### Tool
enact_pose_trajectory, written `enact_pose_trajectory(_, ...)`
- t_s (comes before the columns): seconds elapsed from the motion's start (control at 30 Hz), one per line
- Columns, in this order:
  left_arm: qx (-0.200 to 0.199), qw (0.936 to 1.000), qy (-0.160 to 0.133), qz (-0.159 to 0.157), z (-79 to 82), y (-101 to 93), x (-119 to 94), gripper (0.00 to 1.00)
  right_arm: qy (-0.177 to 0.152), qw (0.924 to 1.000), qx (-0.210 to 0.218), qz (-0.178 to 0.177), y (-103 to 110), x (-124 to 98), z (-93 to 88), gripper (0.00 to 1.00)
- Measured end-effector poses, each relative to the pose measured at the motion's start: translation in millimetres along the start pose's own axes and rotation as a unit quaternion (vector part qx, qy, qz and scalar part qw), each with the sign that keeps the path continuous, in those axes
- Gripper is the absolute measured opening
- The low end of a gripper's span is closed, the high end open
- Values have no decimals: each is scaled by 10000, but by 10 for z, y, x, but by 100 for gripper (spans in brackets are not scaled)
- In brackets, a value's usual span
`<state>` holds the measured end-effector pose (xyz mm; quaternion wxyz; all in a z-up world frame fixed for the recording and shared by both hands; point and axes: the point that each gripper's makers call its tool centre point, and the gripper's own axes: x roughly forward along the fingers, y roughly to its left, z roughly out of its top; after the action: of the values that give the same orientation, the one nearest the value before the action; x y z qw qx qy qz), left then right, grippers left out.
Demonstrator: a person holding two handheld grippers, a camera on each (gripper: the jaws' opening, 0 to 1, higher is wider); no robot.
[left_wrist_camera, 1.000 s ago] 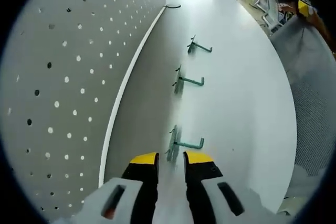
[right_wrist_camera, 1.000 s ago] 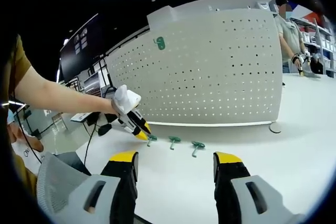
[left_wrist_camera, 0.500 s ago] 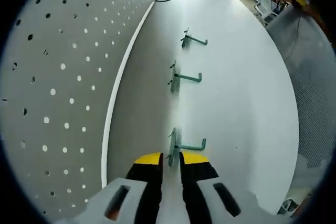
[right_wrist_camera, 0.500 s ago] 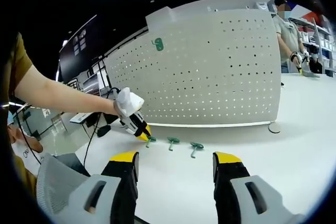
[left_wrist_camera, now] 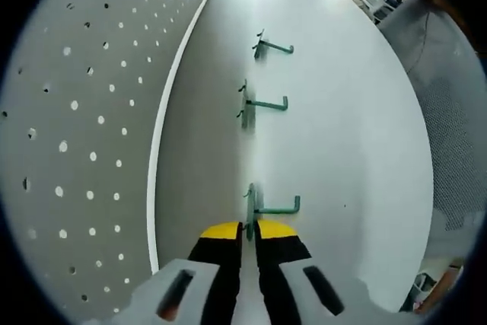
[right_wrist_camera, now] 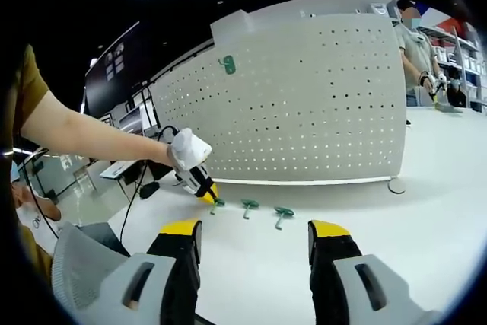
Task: Insert the hook assembly into the mounting plate slot until the hook locks in place.
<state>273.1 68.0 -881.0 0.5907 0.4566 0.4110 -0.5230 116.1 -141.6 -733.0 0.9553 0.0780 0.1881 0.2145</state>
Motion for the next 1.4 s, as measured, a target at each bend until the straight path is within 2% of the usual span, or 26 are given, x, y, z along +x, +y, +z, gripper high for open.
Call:
enact_pose_trajectory(0.27, 180, 9998, 114, -16, 14, -5, 10, 4, 1, 10000, 20, -5, -10, 1, 0, 54)
enact_pose_trajectory(0.63, 44, 10000, 46, 68, -4, -9, -1, 3, 116, 9999, 74, -41, -34, 8, -49, 54)
enact_pose_trajectory(0.77, -235, 9992, -300, 134, 71, -20, -80, 3, 163, 9998, 62, -15, -22, 12, -61, 54)
enact_pose_trajectory(0.87, -294, 9986, -397, 190, 57, -43, -143, 3, 191, 9998, 29, 11, -16, 16, -59, 54)
enact_pose_trajectory(1.03, -605, 9945, -797, 310, 74, -150, -263, 2, 266, 9996, -96, 62, -40, 45, -38, 54)
enact_pose_trajectory(1.1, -635, 9935, -873, 364, 73, -191, -295, 2, 285, 9995, -146, 80, -48, 51, -33, 53)
enact_pose_trajectory(1.13, -681, 9917, -1003, 427, 99, -218, -326, 2, 292, 9993, -199, 80, -61, 54, -28, 53)
enact_pose_trajectory(1.3, -836, 9878, -1211, 515, 88, -321, -413, 2, 339, 9989, -306, 116, -94, 73, -10, 52)
enact_pose_trajectory(1.4, -1138, 9806, -1482, 590, 103, -372, -495, 2, 346, 9986, -377, 164, -72, 79, 4, 52)
